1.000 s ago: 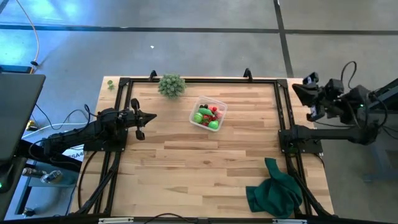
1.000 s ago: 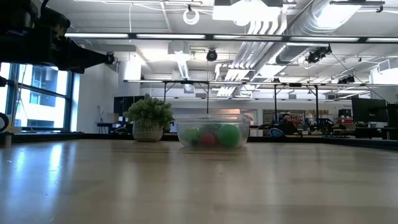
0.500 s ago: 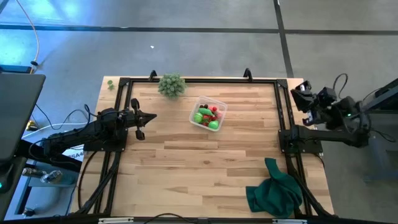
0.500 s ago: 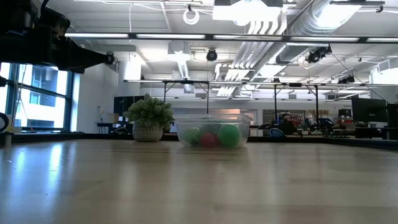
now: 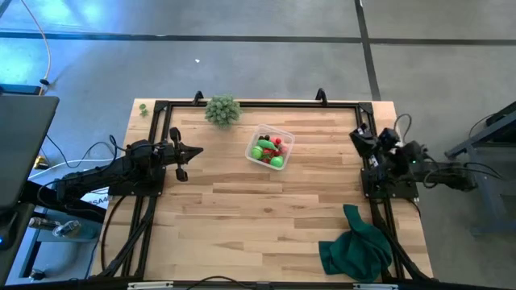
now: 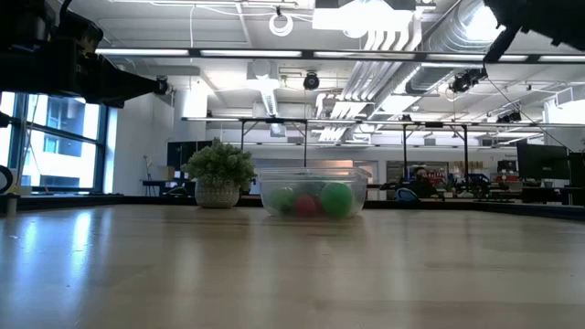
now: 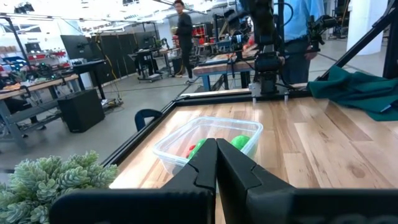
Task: Pick and placing Produce into tupperware
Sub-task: Return to Home Position
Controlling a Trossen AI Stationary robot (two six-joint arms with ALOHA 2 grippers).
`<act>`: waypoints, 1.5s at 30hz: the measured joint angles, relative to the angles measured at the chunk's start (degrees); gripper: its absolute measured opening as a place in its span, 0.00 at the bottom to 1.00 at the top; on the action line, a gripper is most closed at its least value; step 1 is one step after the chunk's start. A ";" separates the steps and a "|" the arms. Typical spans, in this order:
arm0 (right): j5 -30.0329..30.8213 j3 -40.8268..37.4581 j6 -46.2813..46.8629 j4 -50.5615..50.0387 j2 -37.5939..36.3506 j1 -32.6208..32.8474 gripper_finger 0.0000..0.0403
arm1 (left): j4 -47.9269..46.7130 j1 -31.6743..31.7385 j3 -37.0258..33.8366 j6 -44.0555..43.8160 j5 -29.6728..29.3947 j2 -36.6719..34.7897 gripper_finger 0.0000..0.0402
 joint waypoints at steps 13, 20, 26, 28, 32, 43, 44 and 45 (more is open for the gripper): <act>-0.52 -5.90 -1.93 -7.45 0.04 -0.01 0.00 | 0.00 0.00 0.00 0.00 0.00 0.00 0.00; 0.00 -5.88 -8.61 -28.01 0.04 -0.01 0.00 | 0.00 0.00 0.00 0.00 -0.01 -0.01 0.00; -1.58 -5.77 -8.84 -36.80 1.04 -0.01 0.00 | -0.02 0.00 0.00 0.00 0.00 -0.02 0.00; -1.99 -5.77 -8.83 -37.24 1.12 -0.01 0.00 | -0.02 0.00 0.02 -0.02 0.00 -0.02 0.00; -2.05 -5.77 -8.84 -37.40 1.07 -0.01 0.00 | -0.02 0.00 0.02 -0.01 -0.01 -0.01 0.00; -2.10 -5.77 -8.83 -37.51 1.07 0.00 0.00 | -0.02 0.00 0.02 -0.02 0.00 -0.02 0.00; -2.10 -5.77 -8.84 -37.51 1.07 0.00 0.00 | -0.02 0.00 0.02 -0.02 0.00 -0.02 0.00; -2.12 -5.77 -8.84 -37.51 1.07 0.01 0.00 | -0.02 0.00 0.02 -0.02 0.00 -0.02 0.00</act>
